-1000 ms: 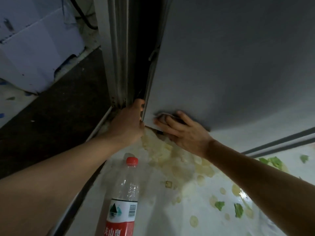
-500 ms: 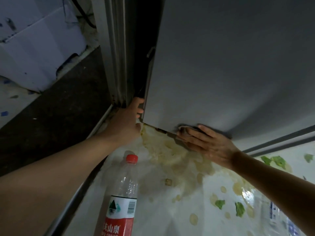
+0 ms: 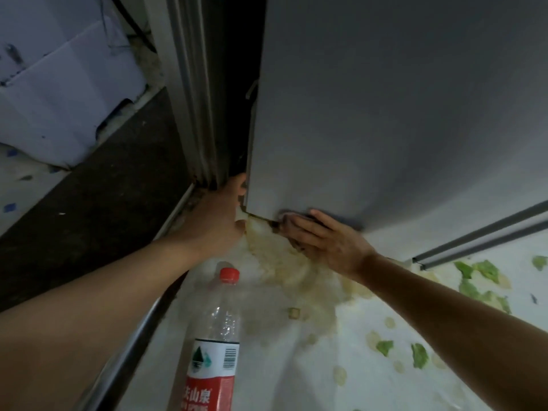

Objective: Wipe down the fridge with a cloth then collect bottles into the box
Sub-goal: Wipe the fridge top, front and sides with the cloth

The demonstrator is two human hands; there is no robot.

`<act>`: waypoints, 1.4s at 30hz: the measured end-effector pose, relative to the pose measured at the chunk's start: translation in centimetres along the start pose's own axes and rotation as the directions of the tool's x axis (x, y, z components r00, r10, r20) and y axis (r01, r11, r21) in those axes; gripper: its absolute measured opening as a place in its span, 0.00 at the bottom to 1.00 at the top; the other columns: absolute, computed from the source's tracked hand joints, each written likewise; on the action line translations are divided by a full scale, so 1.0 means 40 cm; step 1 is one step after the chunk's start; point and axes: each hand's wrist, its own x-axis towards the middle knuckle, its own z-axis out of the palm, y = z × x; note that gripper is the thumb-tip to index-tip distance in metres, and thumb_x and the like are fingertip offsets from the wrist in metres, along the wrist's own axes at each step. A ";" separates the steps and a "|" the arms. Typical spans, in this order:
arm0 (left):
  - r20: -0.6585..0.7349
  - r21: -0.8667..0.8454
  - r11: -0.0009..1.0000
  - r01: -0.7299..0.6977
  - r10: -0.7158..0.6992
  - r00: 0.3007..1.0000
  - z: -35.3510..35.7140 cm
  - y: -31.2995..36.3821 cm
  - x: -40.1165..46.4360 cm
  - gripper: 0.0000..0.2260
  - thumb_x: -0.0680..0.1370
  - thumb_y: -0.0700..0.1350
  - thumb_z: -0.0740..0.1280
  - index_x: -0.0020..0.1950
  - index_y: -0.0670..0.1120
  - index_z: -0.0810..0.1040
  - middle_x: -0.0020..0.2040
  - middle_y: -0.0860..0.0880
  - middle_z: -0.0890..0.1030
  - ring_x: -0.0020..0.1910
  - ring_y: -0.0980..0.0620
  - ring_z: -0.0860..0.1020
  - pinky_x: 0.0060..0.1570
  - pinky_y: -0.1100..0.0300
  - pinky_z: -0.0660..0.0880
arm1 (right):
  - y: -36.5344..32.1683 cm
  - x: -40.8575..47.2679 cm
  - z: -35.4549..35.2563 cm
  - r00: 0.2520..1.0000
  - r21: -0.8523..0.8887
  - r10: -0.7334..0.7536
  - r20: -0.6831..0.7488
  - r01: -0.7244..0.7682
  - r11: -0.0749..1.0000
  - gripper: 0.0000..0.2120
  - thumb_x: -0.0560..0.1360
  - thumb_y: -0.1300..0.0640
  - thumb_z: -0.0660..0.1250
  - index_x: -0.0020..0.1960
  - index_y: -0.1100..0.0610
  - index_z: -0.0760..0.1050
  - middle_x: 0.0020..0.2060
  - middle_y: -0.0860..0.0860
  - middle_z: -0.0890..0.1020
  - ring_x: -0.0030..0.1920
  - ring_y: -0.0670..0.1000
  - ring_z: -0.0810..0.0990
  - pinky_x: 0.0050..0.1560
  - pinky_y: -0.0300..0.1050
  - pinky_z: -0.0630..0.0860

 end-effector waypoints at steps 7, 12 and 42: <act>-0.308 0.175 0.984 0.023 0.033 0.951 0.050 0.042 -0.031 0.22 0.70 0.36 0.66 0.62 0.46 0.67 0.56 0.43 0.76 0.52 0.40 0.77 0.49 0.46 0.76 | -0.019 -0.349 0.182 0.931 -0.142 0.028 0.363 0.026 0.990 0.42 0.73 0.69 0.62 0.78 0.51 0.41 0.70 0.56 0.25 0.67 0.61 0.21 0.60 0.65 0.20; -0.282 0.588 0.768 -0.252 0.487 0.826 0.077 0.127 -0.038 0.23 0.64 0.34 0.68 0.59 0.40 0.73 0.60 0.39 0.74 0.53 0.39 0.71 0.50 0.48 0.70 | 0.000 -0.311 0.164 0.985 -0.130 0.118 0.126 -0.102 0.986 0.41 0.71 0.61 0.69 0.77 0.48 0.52 0.76 0.52 0.42 0.74 0.59 0.34 0.69 0.63 0.27; 0.067 0.845 0.308 -0.438 0.751 0.657 0.174 0.231 0.037 0.33 0.69 0.34 0.55 0.76 0.47 0.59 0.78 0.52 0.51 0.76 0.48 0.53 0.68 0.37 0.47 | 0.021 -0.409 0.199 0.986 -0.087 0.163 0.040 -0.159 0.983 0.40 0.75 0.62 0.58 0.74 0.49 0.34 0.71 0.50 0.28 0.71 0.57 0.28 0.71 0.60 0.28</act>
